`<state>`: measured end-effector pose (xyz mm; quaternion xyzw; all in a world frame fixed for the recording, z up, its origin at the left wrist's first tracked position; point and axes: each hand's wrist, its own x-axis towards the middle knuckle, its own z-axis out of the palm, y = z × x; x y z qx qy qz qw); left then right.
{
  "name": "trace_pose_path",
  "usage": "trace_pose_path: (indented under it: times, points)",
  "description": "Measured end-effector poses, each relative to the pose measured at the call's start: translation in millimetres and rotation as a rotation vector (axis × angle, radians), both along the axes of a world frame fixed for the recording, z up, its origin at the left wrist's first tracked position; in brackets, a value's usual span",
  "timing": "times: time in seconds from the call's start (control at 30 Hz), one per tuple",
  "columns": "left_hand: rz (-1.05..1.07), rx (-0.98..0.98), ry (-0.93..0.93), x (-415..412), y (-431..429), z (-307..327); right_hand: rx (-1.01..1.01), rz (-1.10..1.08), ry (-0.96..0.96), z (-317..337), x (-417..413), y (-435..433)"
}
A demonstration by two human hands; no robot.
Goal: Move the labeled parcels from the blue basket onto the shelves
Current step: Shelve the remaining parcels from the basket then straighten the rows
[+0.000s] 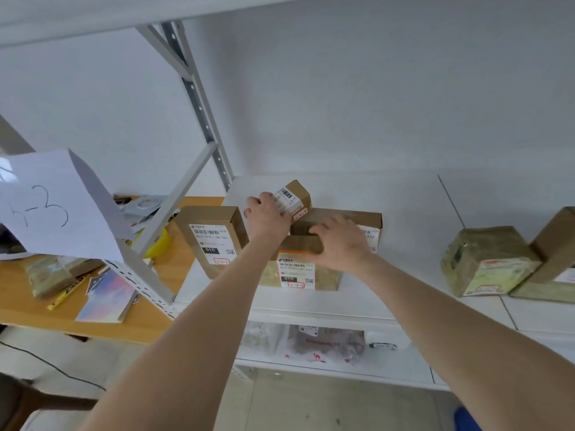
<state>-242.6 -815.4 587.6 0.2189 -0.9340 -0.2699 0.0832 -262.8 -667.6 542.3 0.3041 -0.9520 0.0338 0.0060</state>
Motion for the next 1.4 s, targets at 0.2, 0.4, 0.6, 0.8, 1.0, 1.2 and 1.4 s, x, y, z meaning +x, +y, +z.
trace_pose_path:
  times: [0.2,0.4,0.6,0.8,1.0,1.2,1.4]
  points:
    - [-0.053,-0.032,-0.006,7.6,15.4,-1.6,0.095,-0.015,-0.009,-7.6,12.5,15.5]
    - [-0.157,-0.091,-0.068,17.6,56.5,-5.5,0.268,-0.179,-0.078,9.5,18.7,111.6]
    - [-0.165,-0.079,-0.097,19.7,96.6,-10.8,0.279,-0.291,-0.071,6.8,20.9,147.0]
    - [-0.208,-0.137,-0.099,18.2,114.1,-12.4,0.250,-0.344,-0.035,-0.4,17.8,161.1]
    - [-0.338,-0.128,-0.137,12.1,133.5,-12.2,0.268,-0.368,-0.025,-0.4,15.9,183.0]
    - [-0.355,-0.137,-0.147,5.7,144.6,-11.3,0.251,-0.390,-0.012,-3.5,11.2,195.5]
    - [-0.407,-0.162,-0.166,-1.9,159.6,-10.2,0.256,-0.425,-0.015,-4.2,4.8,210.8]
